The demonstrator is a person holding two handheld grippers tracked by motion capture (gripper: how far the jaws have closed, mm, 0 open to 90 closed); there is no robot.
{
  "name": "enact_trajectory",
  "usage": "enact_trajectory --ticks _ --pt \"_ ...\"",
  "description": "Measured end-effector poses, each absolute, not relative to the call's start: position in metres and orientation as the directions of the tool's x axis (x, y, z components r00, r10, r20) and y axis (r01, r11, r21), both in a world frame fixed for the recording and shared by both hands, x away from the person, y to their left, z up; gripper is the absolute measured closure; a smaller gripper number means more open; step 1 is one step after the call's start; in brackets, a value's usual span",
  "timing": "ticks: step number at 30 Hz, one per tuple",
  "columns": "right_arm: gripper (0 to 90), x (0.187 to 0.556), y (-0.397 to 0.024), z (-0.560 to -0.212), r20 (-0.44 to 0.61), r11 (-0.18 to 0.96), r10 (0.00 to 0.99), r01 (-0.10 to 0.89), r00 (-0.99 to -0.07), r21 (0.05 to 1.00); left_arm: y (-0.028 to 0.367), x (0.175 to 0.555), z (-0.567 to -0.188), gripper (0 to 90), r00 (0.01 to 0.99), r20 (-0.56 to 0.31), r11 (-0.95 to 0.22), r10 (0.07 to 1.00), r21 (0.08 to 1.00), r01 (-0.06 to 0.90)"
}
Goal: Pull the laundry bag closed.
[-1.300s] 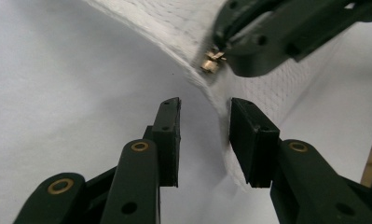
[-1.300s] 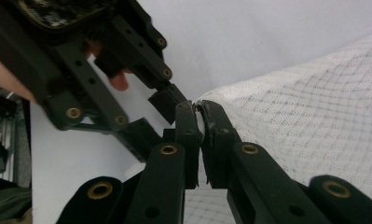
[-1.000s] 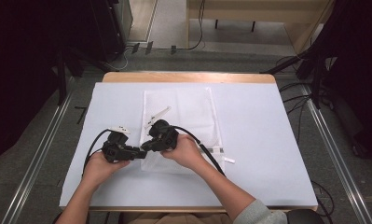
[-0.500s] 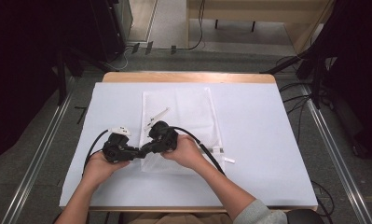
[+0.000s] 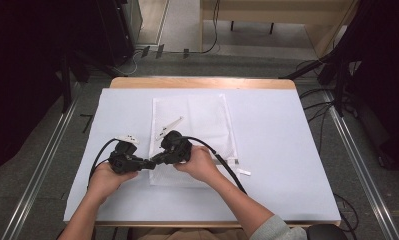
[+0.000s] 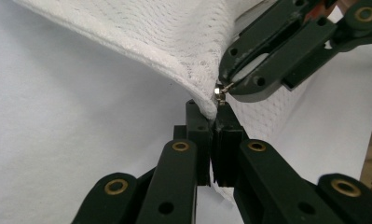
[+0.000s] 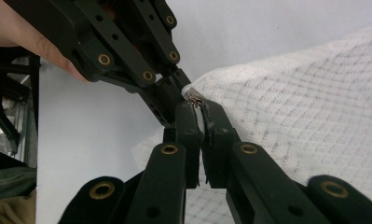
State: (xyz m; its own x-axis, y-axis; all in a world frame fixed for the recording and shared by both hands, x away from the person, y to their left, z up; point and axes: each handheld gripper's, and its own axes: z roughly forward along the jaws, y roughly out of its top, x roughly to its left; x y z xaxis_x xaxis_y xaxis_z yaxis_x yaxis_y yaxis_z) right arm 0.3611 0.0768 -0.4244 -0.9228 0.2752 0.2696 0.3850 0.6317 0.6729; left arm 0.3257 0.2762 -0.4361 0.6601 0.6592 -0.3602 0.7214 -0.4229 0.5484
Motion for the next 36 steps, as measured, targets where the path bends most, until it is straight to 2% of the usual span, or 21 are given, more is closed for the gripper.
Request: enact_trajectory --ticks 13,19,25,36 --pt "88.1 0.362 0.065 -0.432 0.236 0.619 0.305 0.380 -0.923 0.687 0.280 0.325 -0.434 88.7 0.655 -0.370 -0.411 0.659 0.552 0.725" --pt "88.0 0.363 0.060 -0.436 0.246 0.612 0.314 0.394 -0.917 0.686 0.278 0.323 -0.435 88.5 0.662 -0.346 -0.430 0.664 0.548 0.718" --pt "88.0 0.360 0.057 -0.439 0.205 0.608 0.287 0.343 -0.936 0.716 0.277 0.321 -0.433 88.4 0.667 -0.344 -0.433 0.660 0.552 0.713" --pt "88.1 0.362 0.051 -0.438 0.215 0.618 0.299 0.360 -0.930 0.699 0.279 0.320 -0.433 88.5 0.667 -0.348 -0.433 0.659 0.549 0.715"
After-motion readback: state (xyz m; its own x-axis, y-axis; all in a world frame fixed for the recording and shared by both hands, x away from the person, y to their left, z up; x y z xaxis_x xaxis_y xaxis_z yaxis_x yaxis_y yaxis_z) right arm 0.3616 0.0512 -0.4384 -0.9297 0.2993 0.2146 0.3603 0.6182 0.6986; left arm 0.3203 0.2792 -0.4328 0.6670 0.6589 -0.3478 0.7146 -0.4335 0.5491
